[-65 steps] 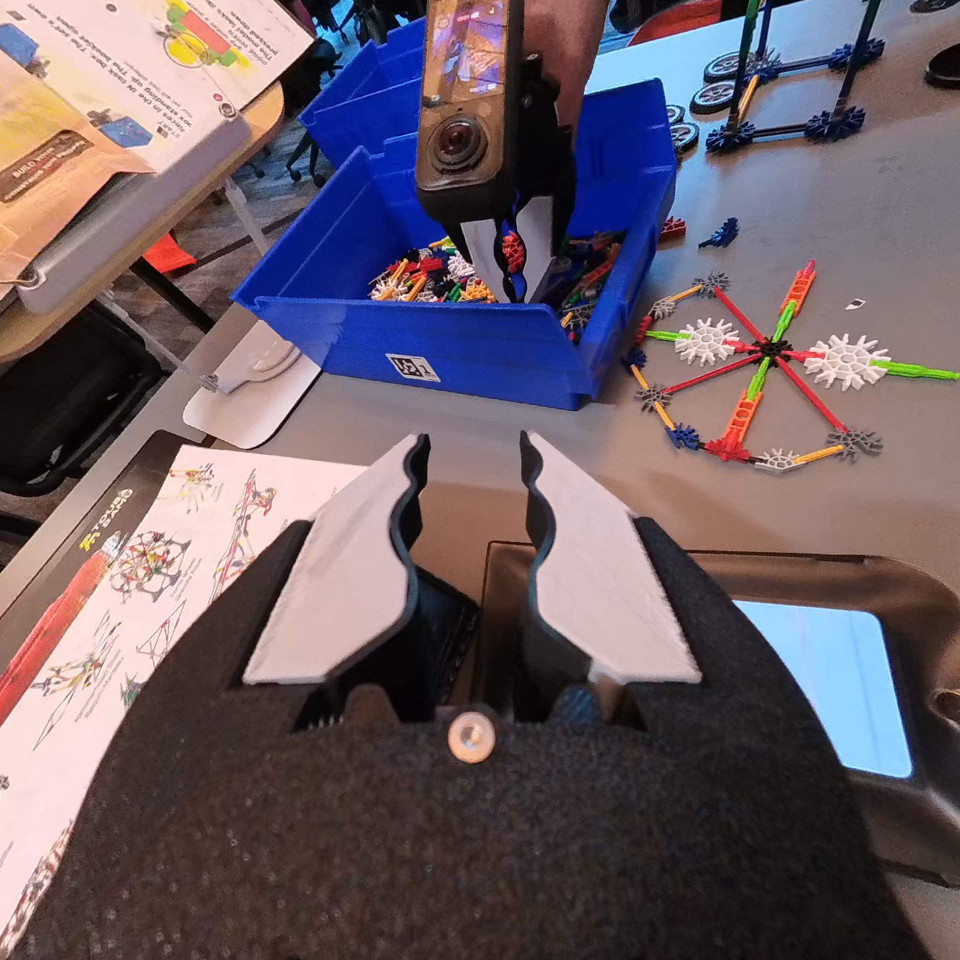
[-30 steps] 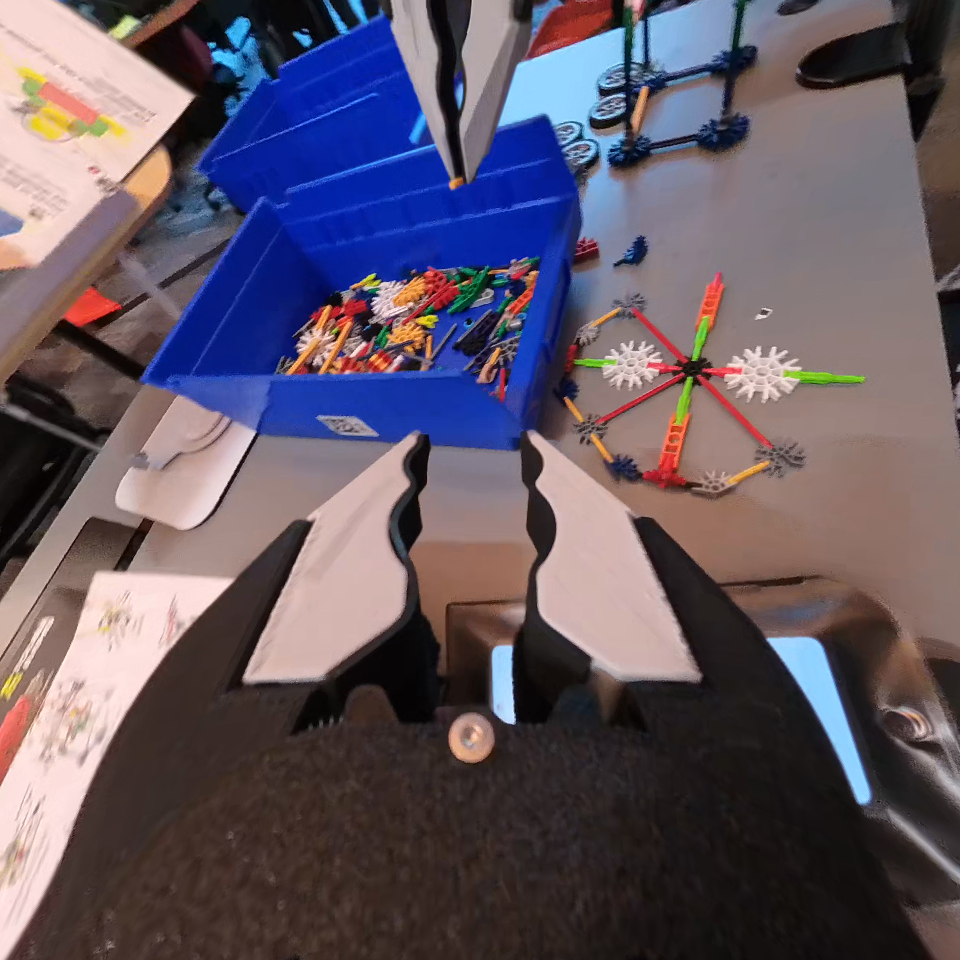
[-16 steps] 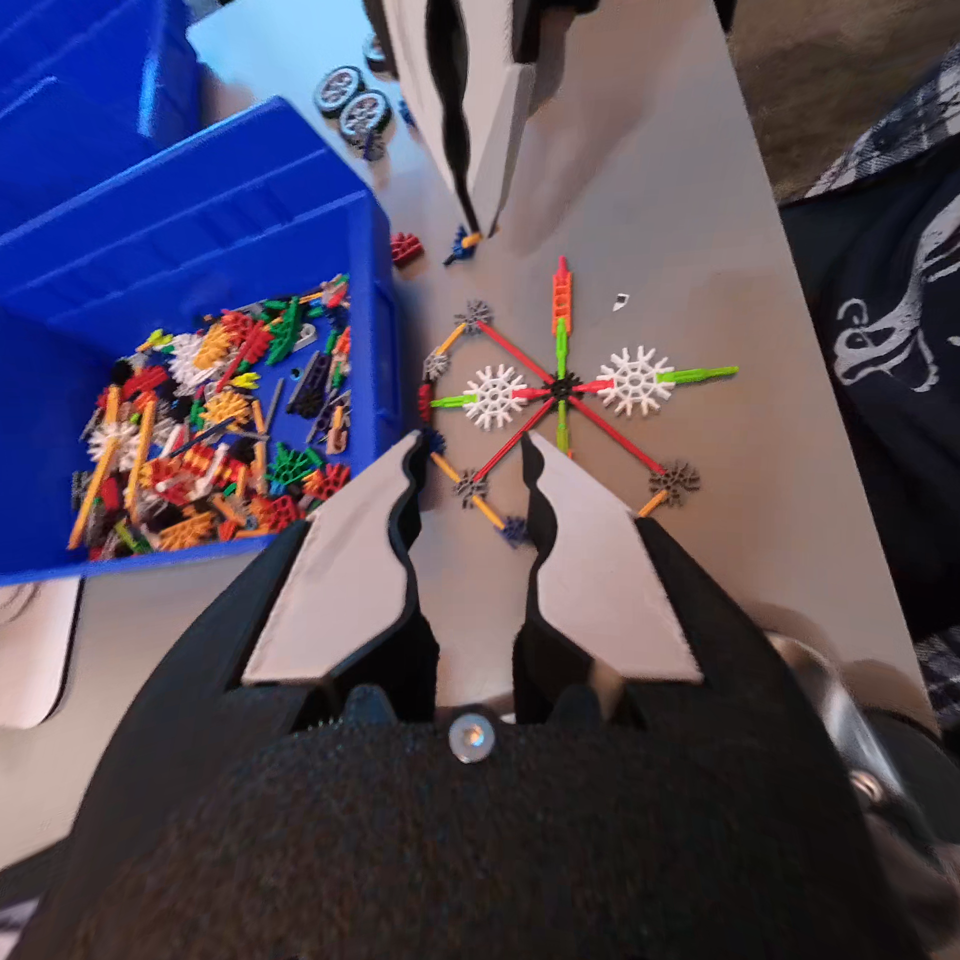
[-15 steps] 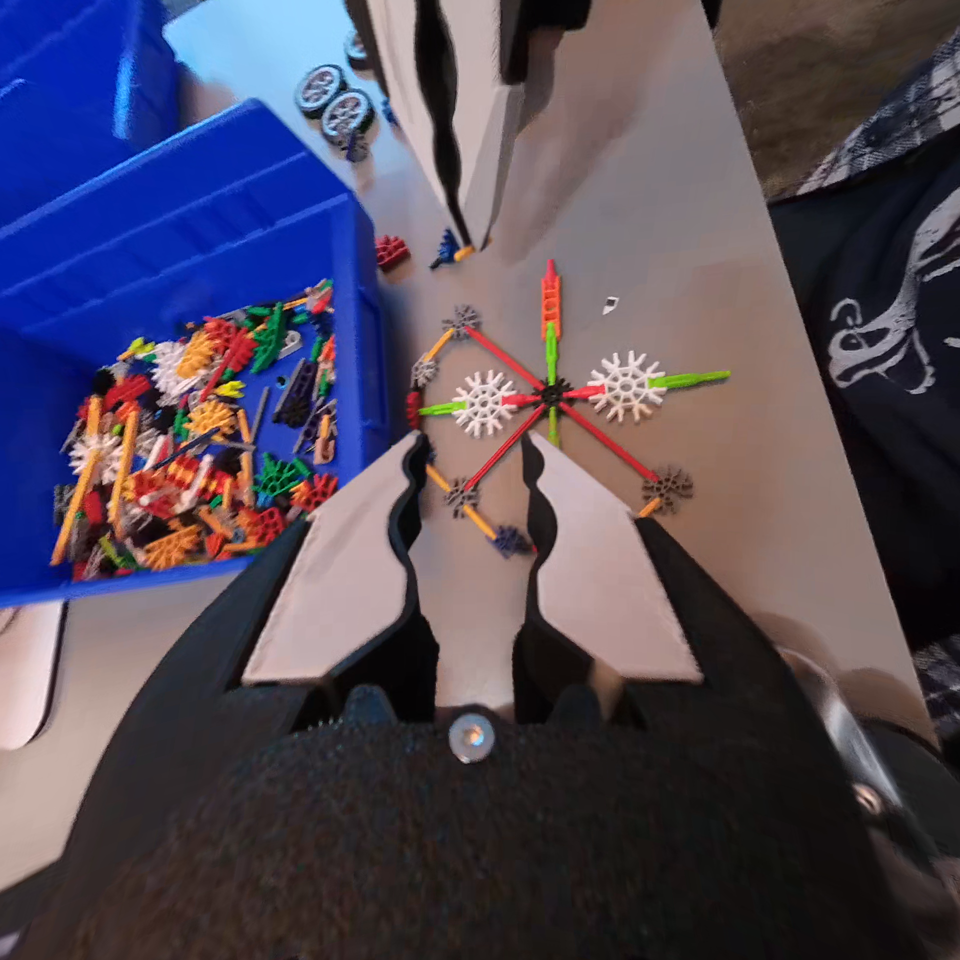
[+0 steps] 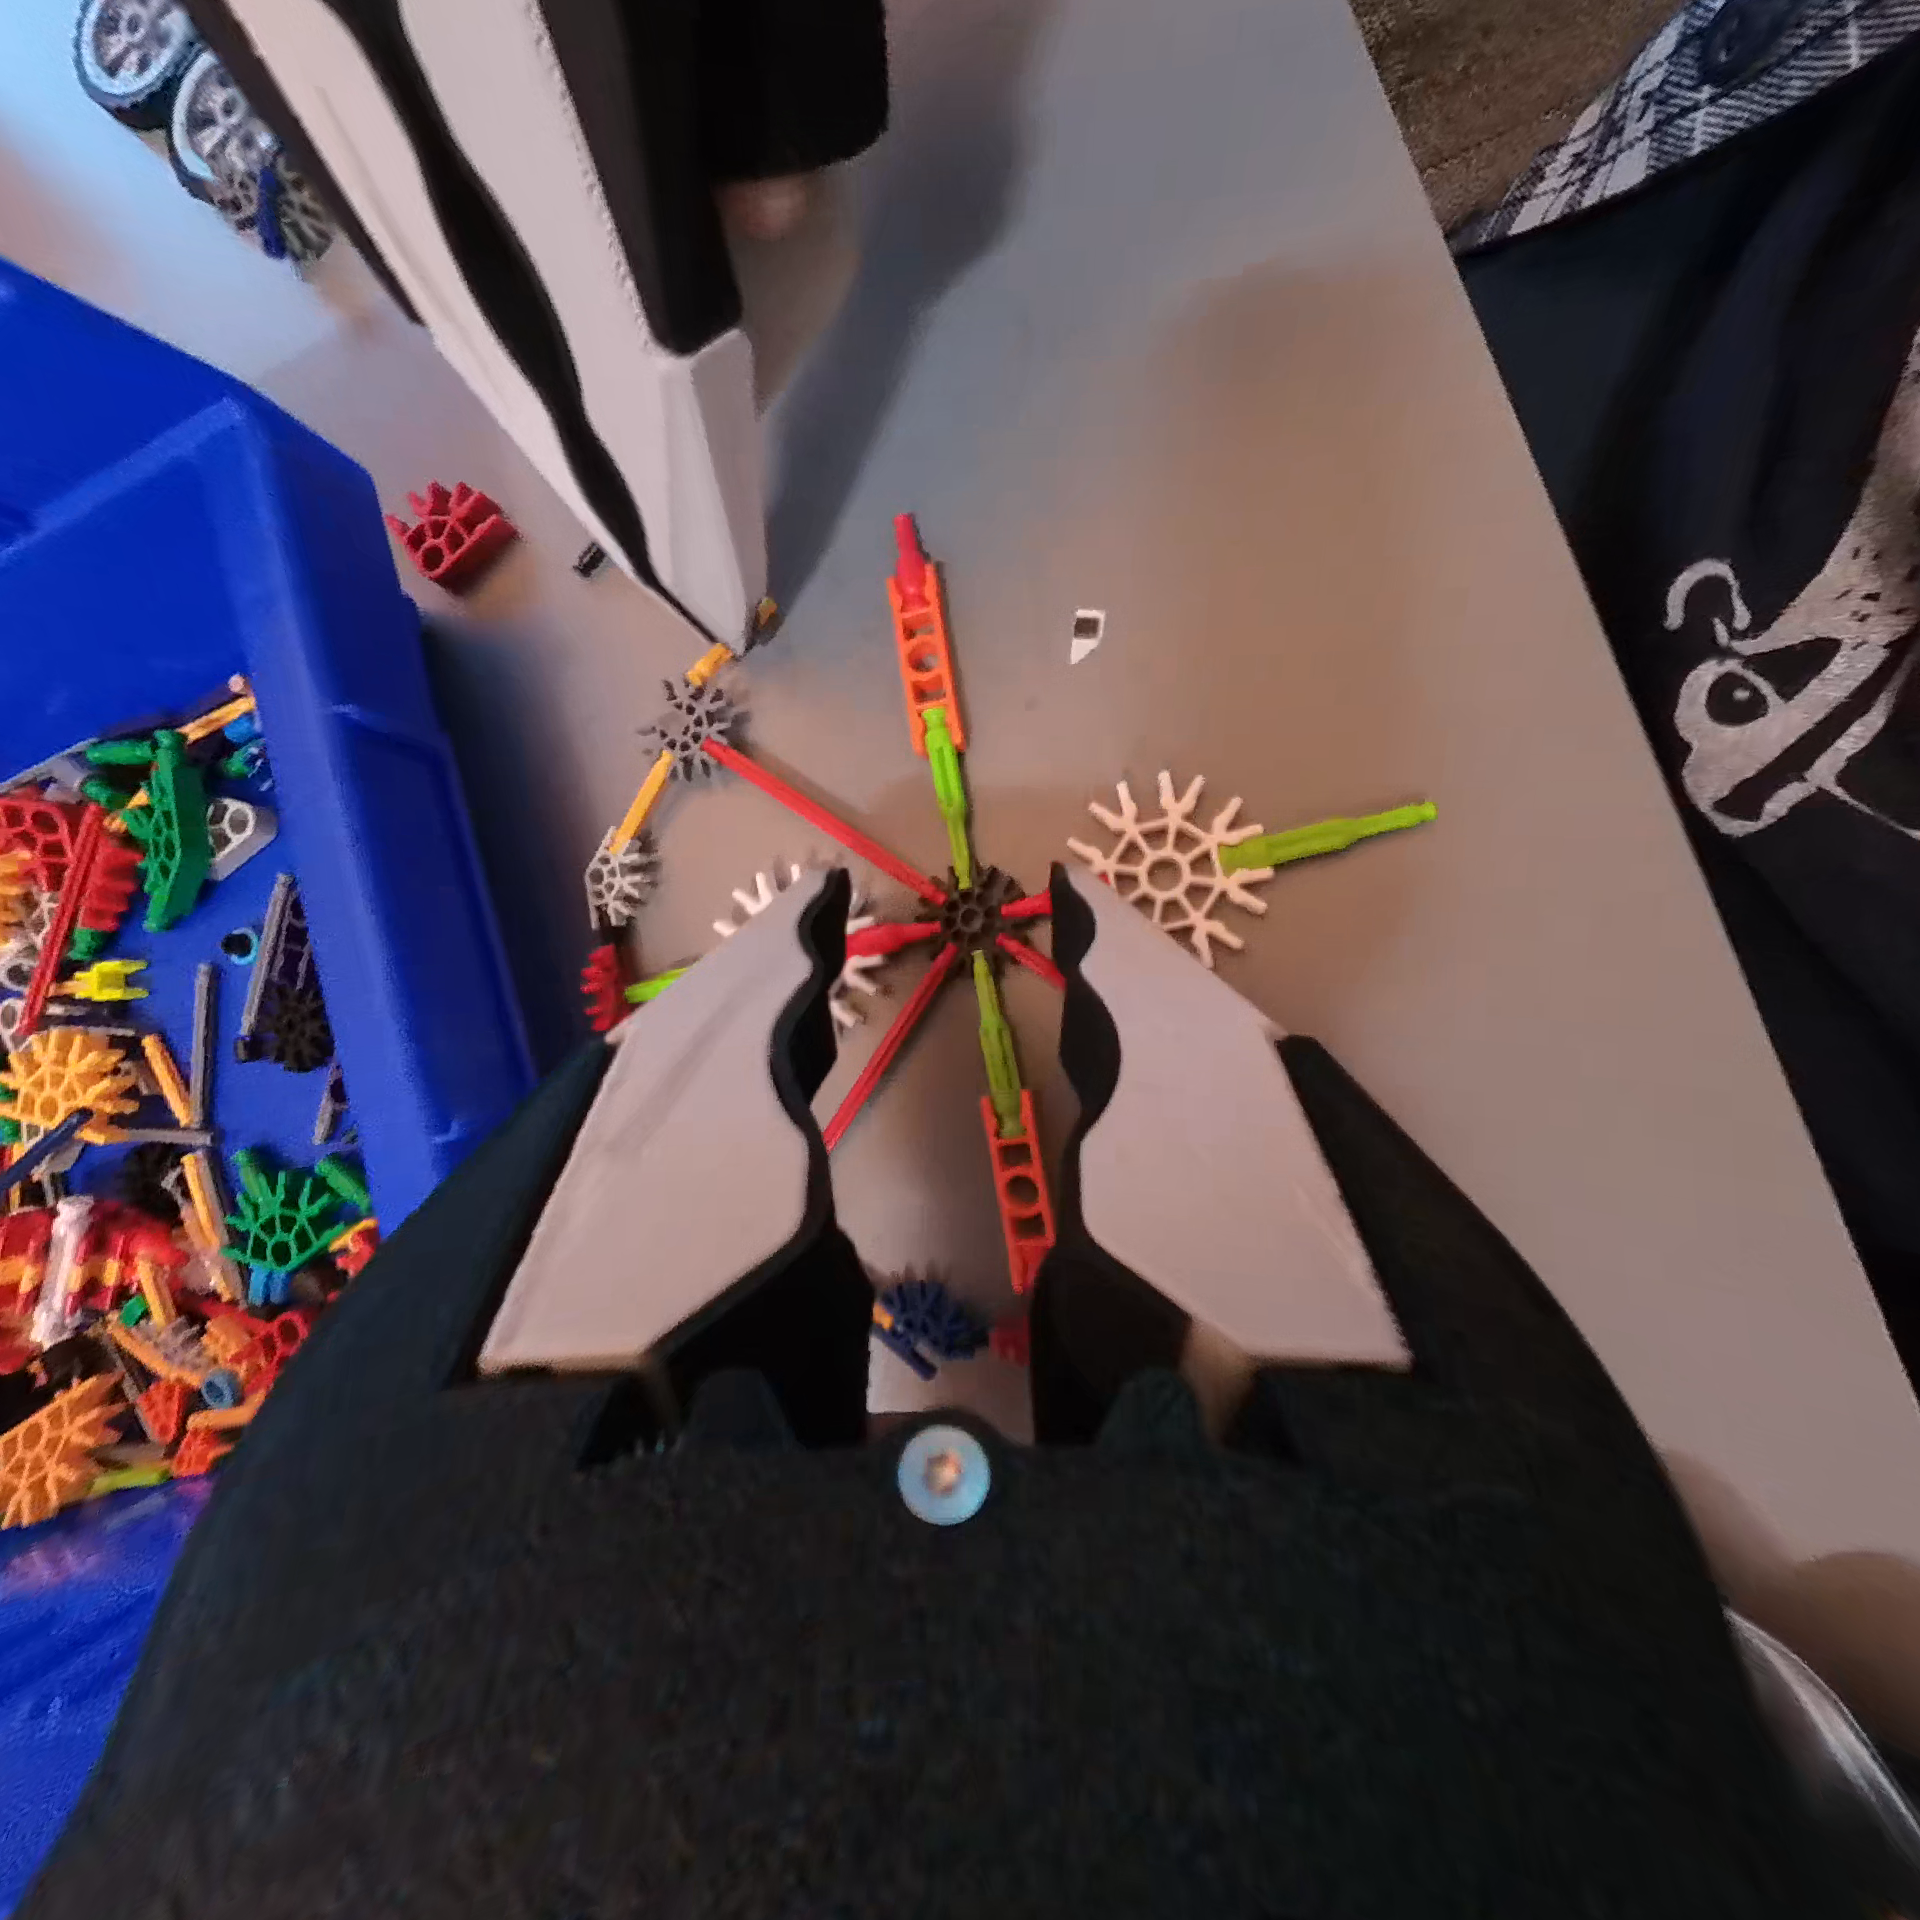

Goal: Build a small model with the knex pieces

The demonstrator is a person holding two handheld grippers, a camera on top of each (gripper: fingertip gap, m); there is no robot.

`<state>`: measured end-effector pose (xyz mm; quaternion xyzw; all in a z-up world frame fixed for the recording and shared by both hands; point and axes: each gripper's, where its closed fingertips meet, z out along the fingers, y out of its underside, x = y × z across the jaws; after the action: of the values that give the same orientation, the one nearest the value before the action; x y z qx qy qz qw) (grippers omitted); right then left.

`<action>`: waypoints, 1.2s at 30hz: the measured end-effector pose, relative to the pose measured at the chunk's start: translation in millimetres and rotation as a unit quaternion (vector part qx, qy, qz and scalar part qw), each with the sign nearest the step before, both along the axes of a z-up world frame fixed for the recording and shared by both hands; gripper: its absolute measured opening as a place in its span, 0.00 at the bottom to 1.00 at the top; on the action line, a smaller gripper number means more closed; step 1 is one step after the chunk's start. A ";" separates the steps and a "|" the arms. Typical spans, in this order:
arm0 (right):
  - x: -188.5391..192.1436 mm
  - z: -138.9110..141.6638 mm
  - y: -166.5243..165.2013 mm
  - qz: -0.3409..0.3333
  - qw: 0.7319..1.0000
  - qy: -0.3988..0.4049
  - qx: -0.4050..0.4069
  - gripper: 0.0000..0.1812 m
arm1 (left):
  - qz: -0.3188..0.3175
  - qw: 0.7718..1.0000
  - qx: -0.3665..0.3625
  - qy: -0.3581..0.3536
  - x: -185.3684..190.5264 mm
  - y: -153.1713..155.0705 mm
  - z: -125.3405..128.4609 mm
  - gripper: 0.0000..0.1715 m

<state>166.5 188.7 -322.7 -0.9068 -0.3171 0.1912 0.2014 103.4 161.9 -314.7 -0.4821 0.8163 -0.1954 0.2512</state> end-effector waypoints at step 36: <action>-1.6 11.0 11.0 0.010 1.000 -0.007 0.026 0.00 | -0.012 1.000 -0.020 0.013 3.1 -6.1 -2.4 0.20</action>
<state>164.9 199.7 -311.7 -0.8993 -0.3327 0.1790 0.2203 106.5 155.9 -317.1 -0.4799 0.8211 -0.2083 0.2282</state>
